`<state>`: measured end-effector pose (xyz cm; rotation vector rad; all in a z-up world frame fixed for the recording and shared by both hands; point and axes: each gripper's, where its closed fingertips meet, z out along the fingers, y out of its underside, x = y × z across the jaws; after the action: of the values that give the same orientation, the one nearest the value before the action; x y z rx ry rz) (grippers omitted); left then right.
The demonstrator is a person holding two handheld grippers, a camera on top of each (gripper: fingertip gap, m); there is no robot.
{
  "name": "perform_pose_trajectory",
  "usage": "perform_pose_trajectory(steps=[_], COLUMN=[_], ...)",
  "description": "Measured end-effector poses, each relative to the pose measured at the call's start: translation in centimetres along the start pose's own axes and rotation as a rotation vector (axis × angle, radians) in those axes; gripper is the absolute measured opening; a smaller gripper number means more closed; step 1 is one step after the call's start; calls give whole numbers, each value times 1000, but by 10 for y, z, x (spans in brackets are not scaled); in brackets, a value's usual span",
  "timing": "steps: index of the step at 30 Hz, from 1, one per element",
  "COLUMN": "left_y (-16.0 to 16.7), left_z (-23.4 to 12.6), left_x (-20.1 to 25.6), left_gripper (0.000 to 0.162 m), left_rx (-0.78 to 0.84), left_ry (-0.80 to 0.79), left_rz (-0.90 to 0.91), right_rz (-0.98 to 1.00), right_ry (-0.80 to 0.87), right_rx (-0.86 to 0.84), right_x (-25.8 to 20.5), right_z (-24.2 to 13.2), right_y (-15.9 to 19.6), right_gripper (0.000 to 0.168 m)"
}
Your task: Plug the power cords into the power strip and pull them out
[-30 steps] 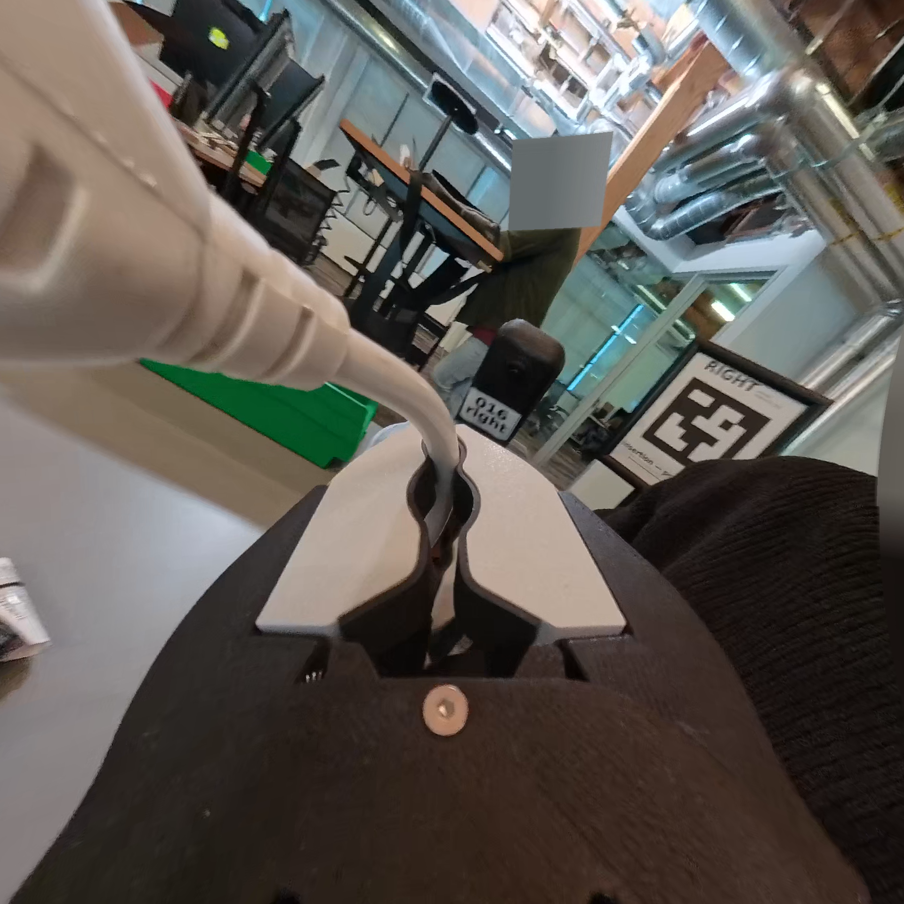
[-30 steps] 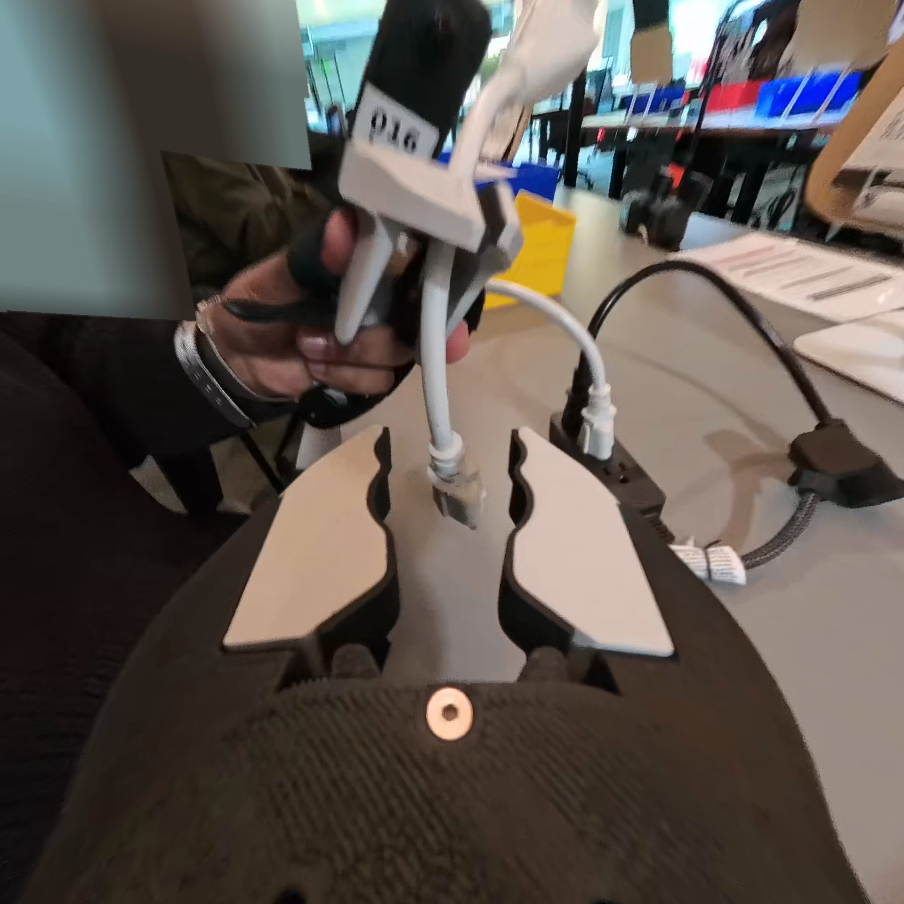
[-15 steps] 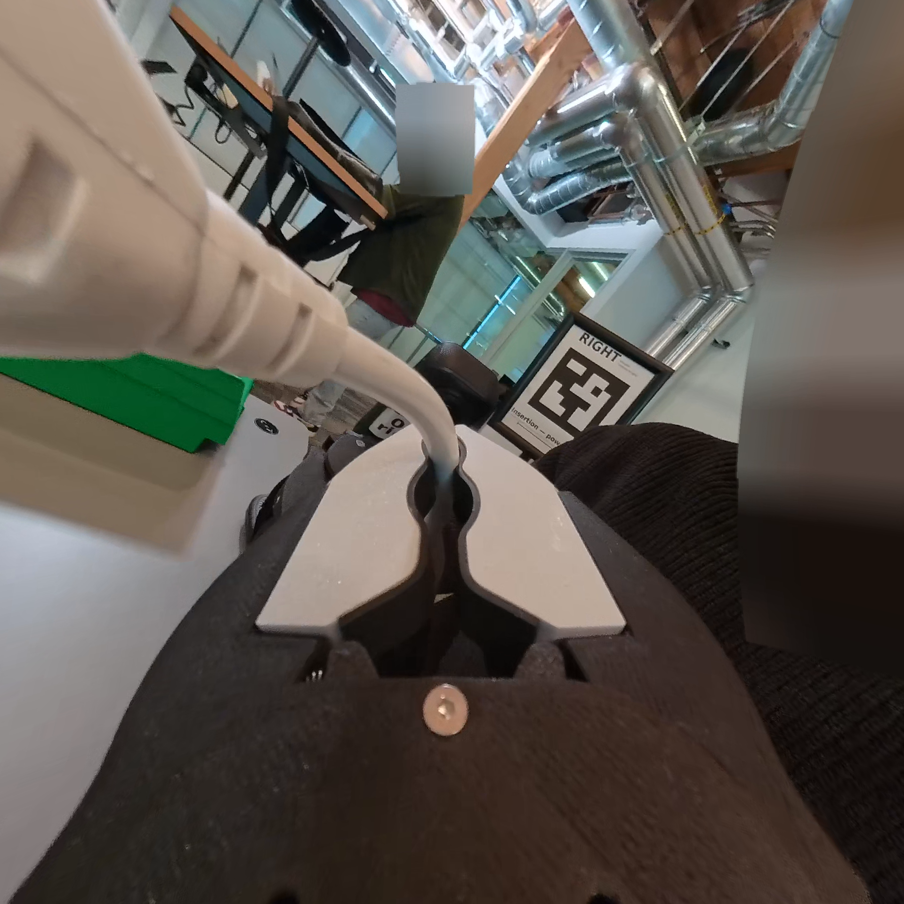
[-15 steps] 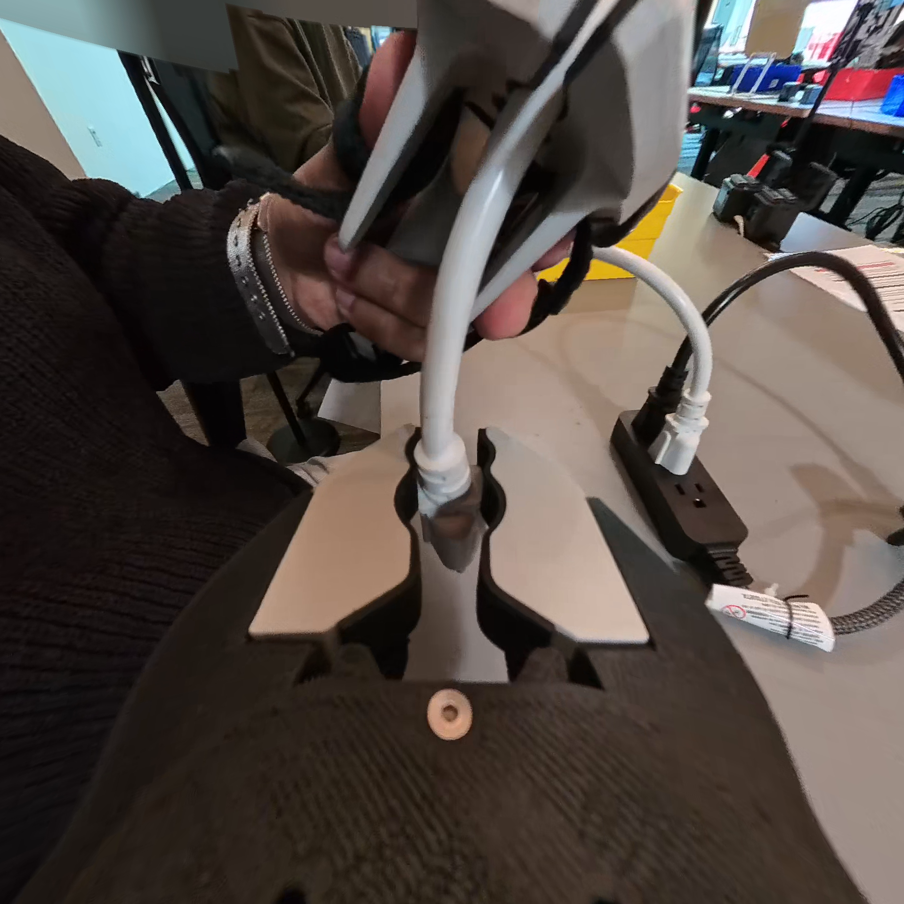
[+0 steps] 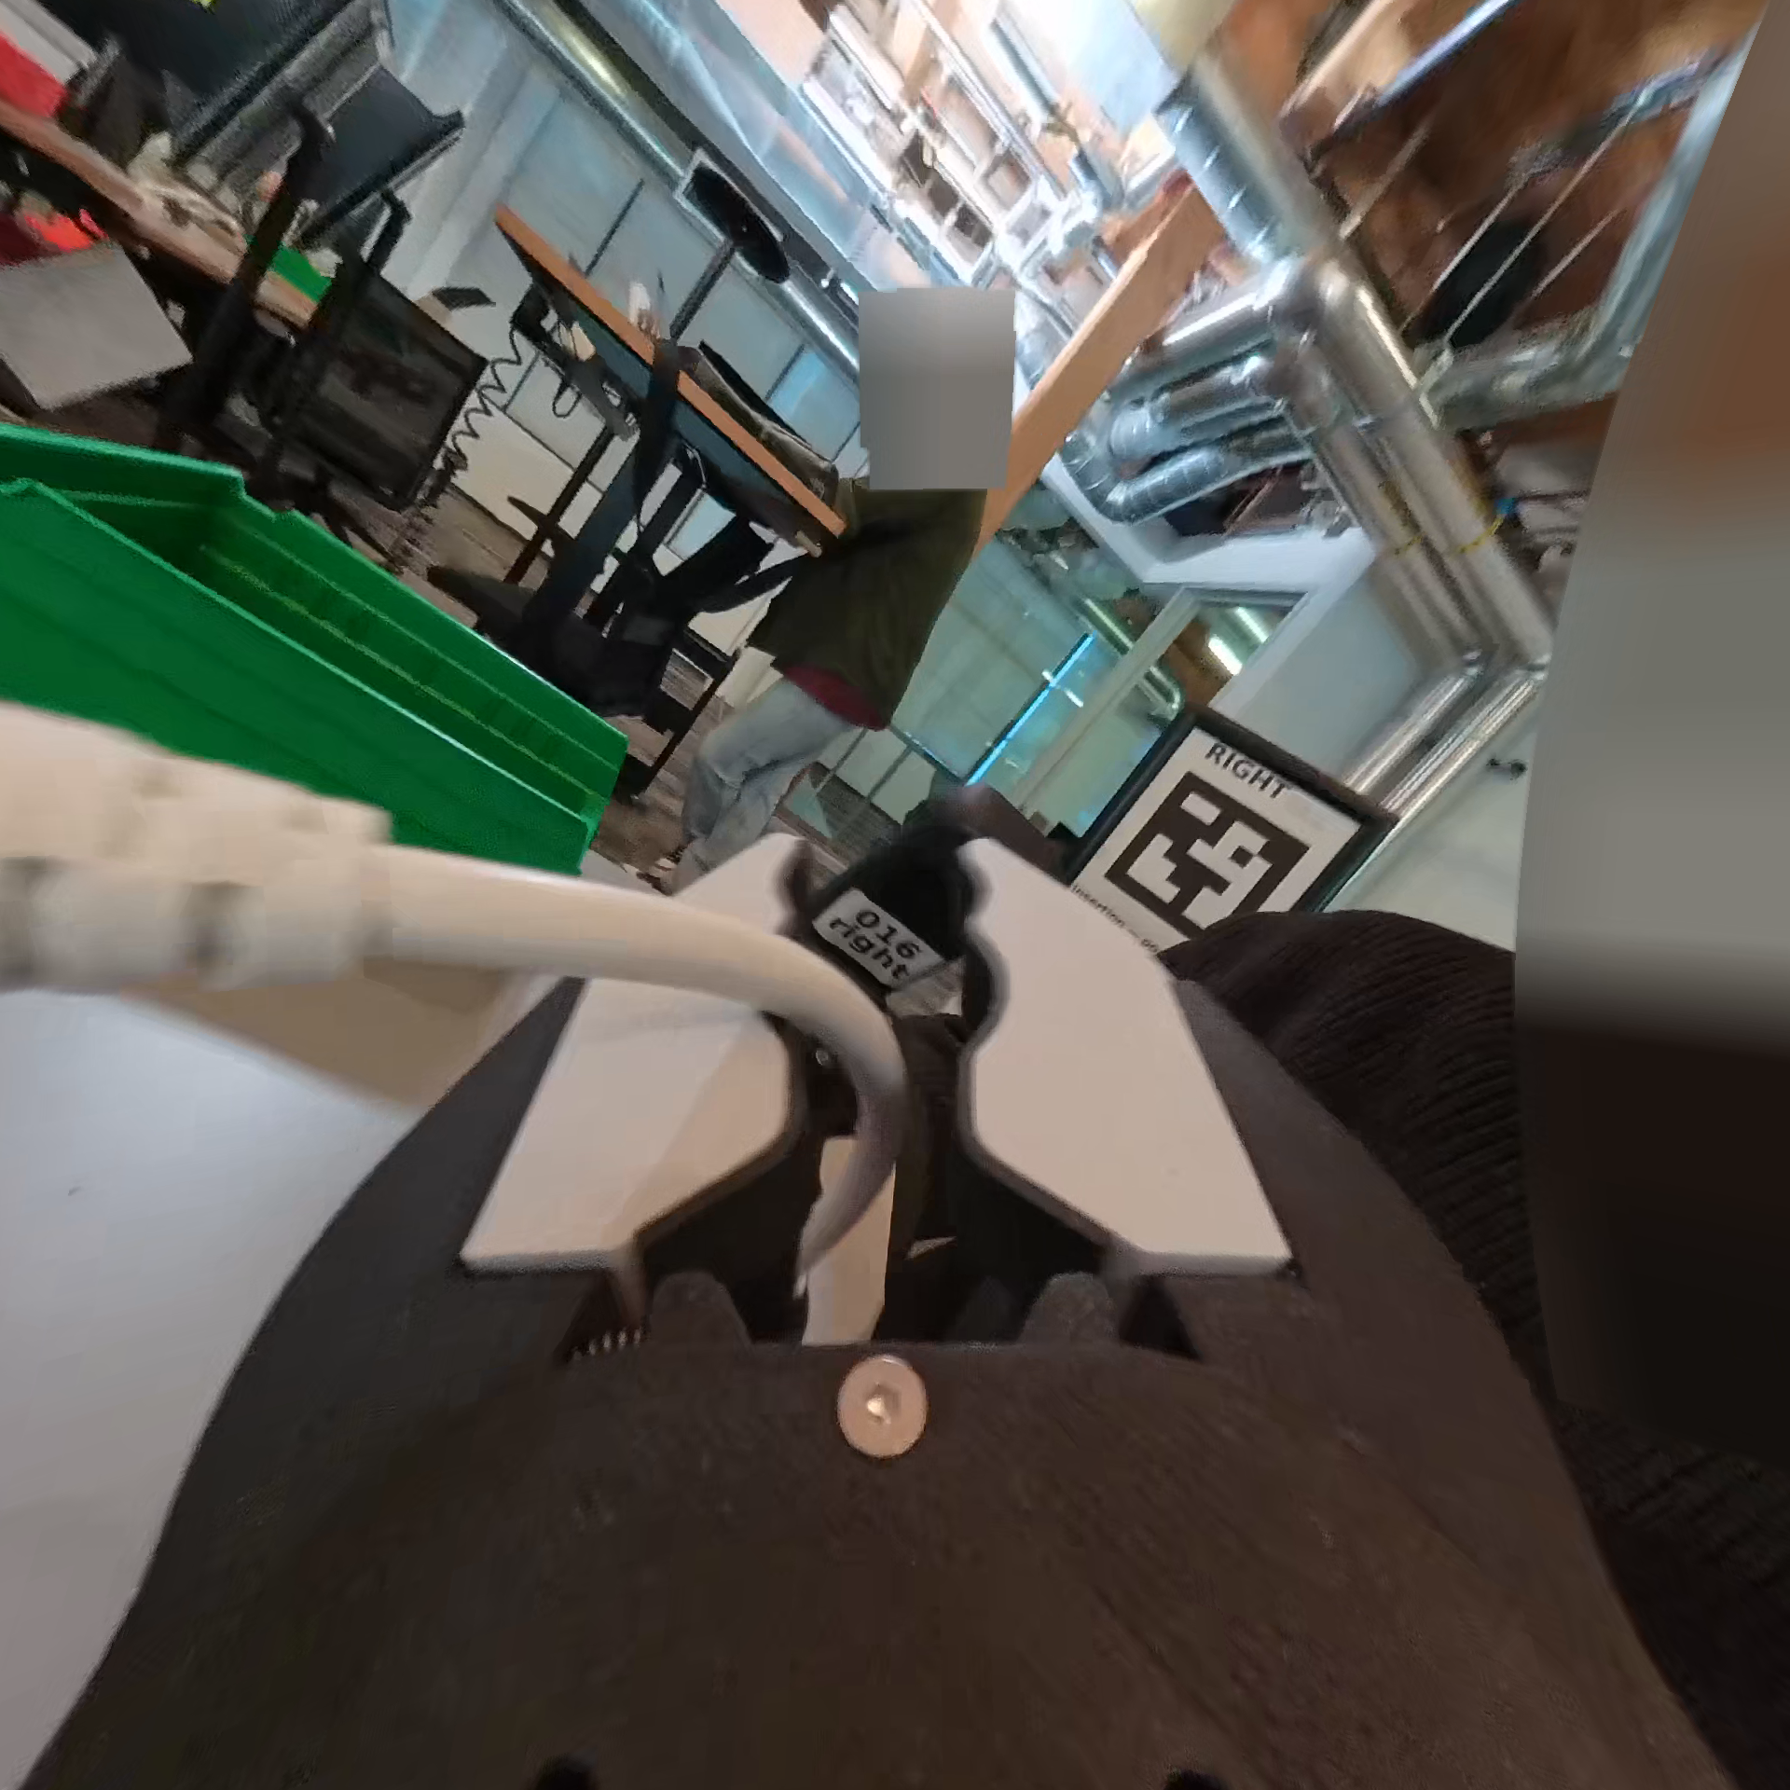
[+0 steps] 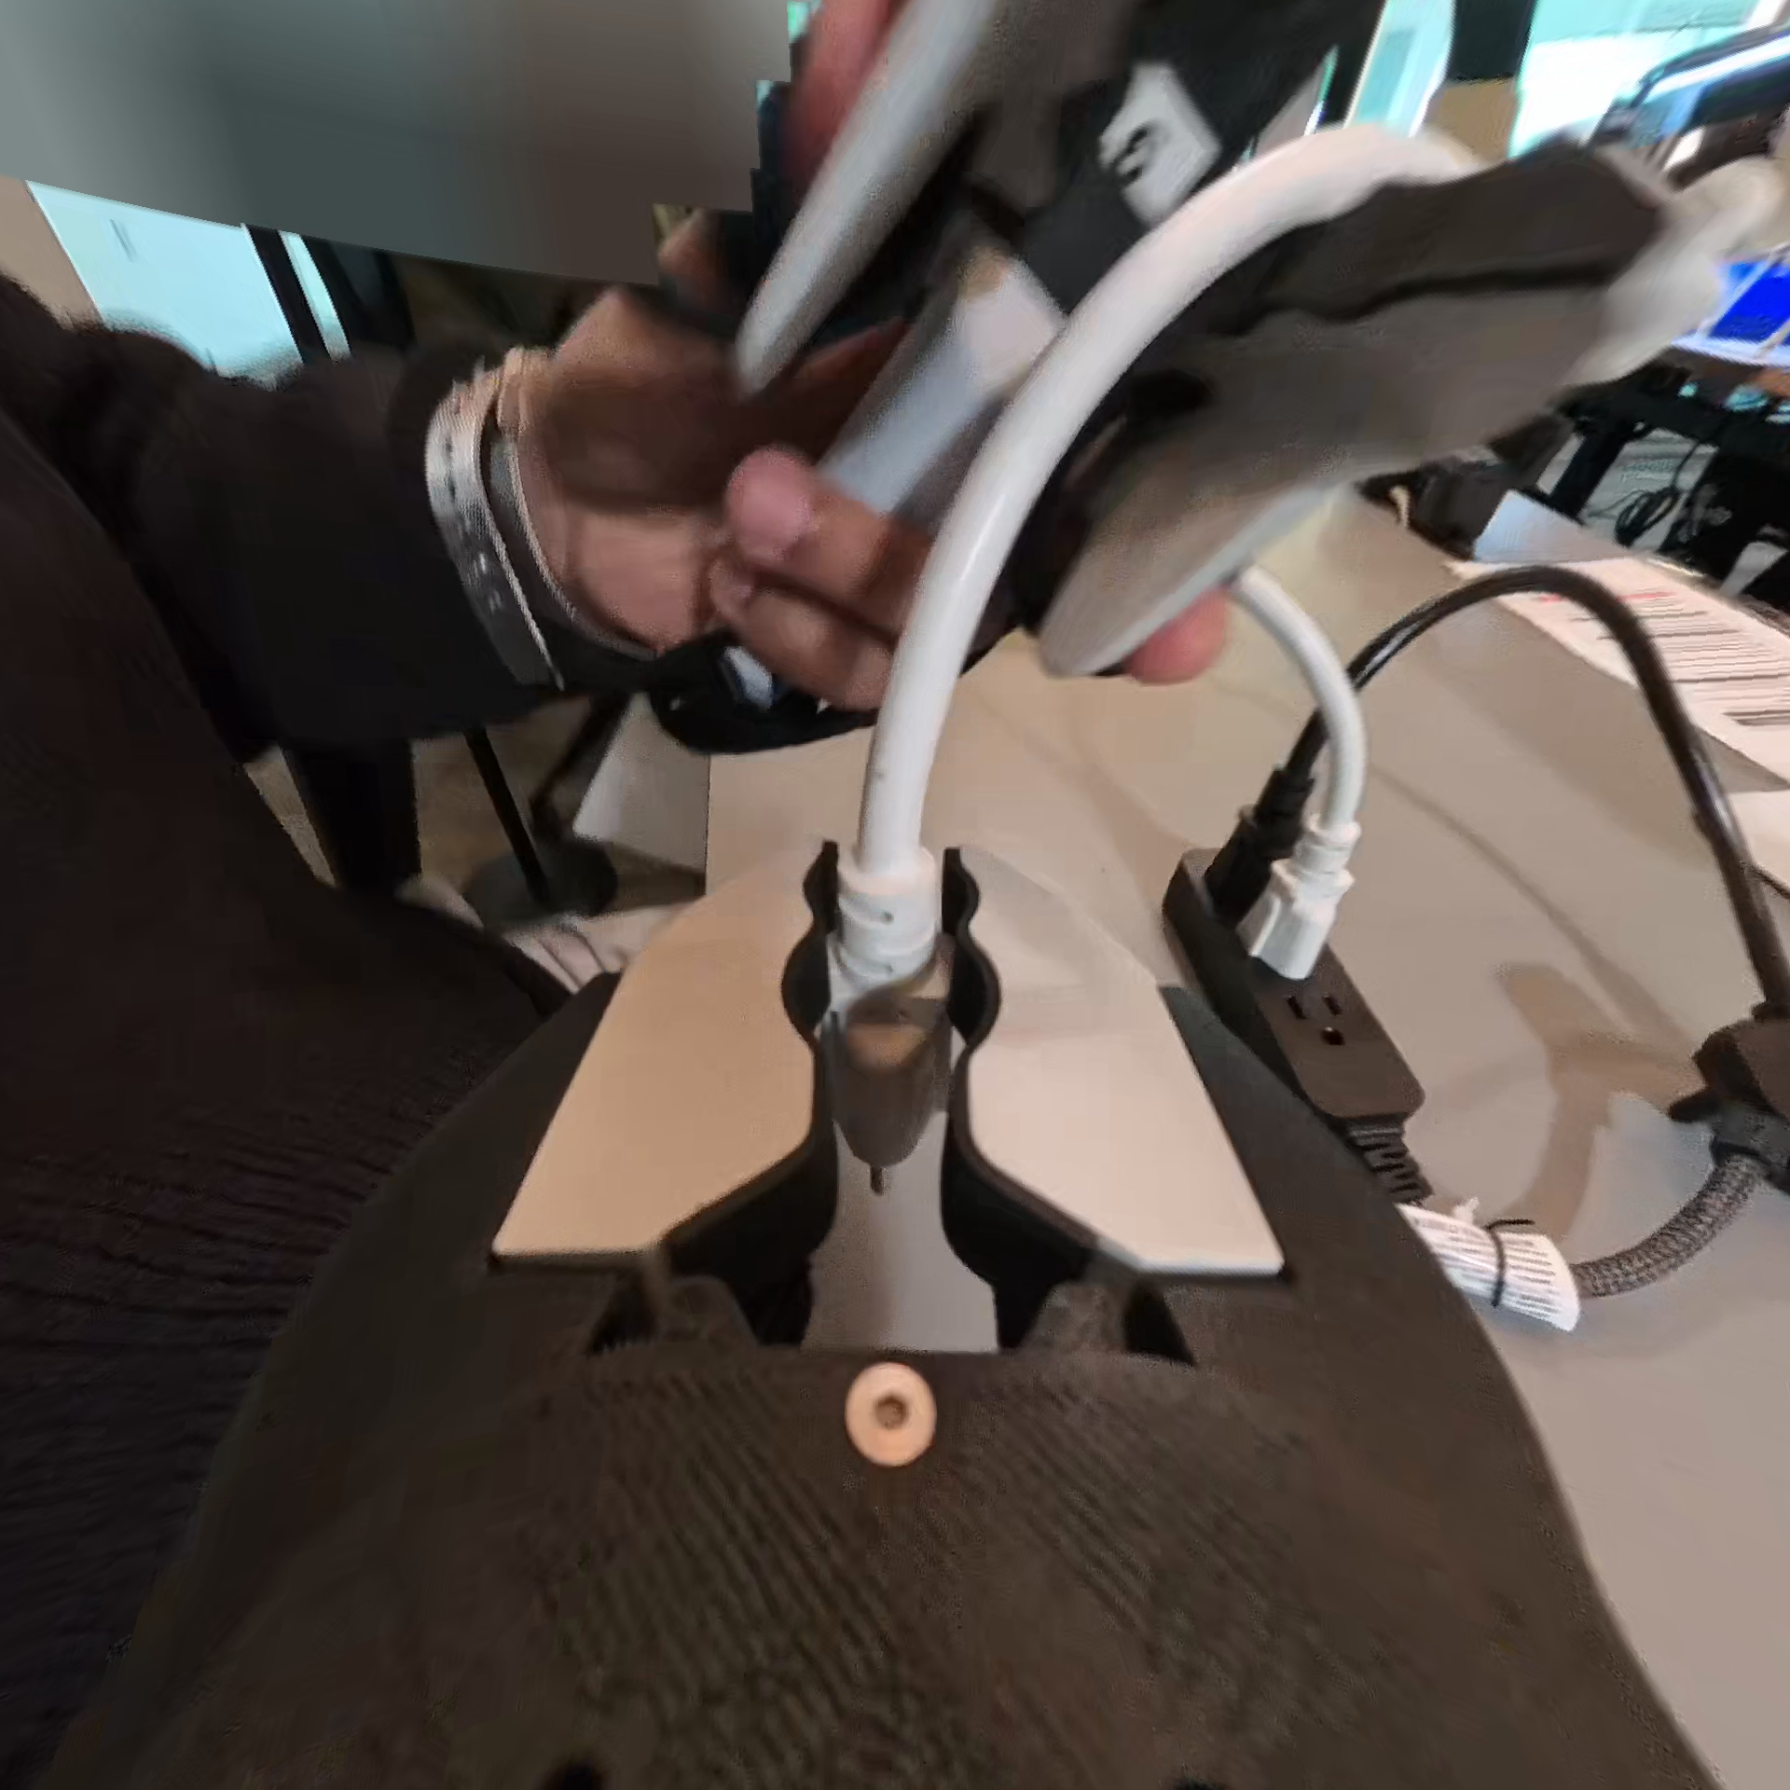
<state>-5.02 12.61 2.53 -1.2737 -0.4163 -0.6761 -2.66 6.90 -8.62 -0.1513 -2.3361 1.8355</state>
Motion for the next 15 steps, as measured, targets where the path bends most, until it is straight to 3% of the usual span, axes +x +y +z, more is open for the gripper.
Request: perform_pose_trajectory(steps=[1,4,8,10,15], left_y=[5,13,16,15,17], left_z=[-2,-5,-7,-5,-2], left_x=[-2,-10,-14,-12,-11], left_gripper=[1,0,0,0,0], left_rx=[-31,-77,-86,-72,-58], left_ry=[16,-4,-25,-6,11], left_rz=[-22,-79,-76,-92,-107], right_rz=[-20,-8,65,62,43], right_ry=[1,1,-34,-29,-31], right_rx=[-30,-85,-6,-11,-9], right_x=[-3,-4,-4,-3,-5], right_z=[5,10,5,5,7], right_y=[5,14,1,2,4], right_gripper=[21,21,32,16,16])
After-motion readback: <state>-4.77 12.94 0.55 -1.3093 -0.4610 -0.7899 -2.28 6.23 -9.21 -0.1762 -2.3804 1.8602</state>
